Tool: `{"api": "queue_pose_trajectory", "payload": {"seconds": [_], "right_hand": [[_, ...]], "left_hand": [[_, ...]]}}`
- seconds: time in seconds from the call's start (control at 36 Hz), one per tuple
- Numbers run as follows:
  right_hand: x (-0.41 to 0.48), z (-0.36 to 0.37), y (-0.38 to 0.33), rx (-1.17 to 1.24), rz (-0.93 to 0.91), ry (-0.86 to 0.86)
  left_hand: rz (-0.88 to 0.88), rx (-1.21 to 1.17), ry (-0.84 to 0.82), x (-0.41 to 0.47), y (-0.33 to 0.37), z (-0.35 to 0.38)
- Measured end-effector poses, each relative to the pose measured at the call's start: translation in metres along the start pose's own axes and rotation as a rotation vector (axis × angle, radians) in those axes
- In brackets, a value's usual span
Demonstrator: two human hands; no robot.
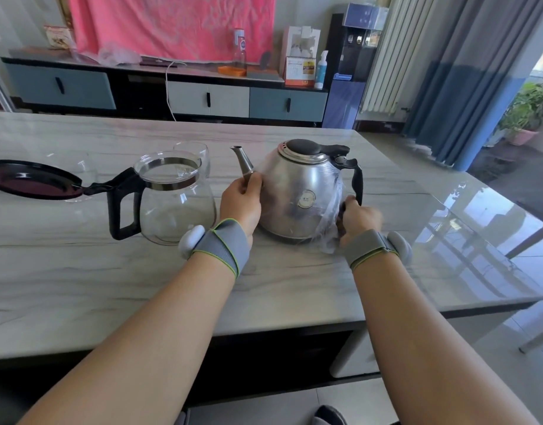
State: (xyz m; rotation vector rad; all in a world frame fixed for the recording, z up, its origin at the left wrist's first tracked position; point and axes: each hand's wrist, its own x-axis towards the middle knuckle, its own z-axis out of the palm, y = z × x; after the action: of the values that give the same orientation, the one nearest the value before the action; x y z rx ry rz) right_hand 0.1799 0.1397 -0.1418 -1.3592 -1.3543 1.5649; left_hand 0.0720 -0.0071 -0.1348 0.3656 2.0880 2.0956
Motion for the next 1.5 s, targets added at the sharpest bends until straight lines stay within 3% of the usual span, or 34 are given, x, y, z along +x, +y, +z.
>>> {"api": "queue_pose_trajectory", "payload": {"seconds": [0.42, 0.61, 0.75, 1.14, 1.5], "right_hand": [[-0.012, -0.009, 0.0, 0.245, 0.025, -0.025], [-0.014, -0.011, -0.006, 0.299, 0.046, -0.063], [-0.026, -0.005, -0.008, 0.464, 0.02, -0.11], [-0.038, 0.009, -0.003, 0.496, 0.06, -0.251], [-0.036, 0.016, 0.002, 0.433, 0.04, -0.208]], "left_hand": [[0.041, -0.215, 0.058, -0.009, -0.001, 0.015], [-0.074, -0.395, -0.015, -0.019, 0.006, 0.016], [-0.168, -0.433, -0.054, -0.027, 0.008, 0.01], [-0.218, -0.446, -0.083, -0.027, 0.009, -0.014], [-0.283, -0.485, -0.073, -0.029, 0.011, -0.024]]}}
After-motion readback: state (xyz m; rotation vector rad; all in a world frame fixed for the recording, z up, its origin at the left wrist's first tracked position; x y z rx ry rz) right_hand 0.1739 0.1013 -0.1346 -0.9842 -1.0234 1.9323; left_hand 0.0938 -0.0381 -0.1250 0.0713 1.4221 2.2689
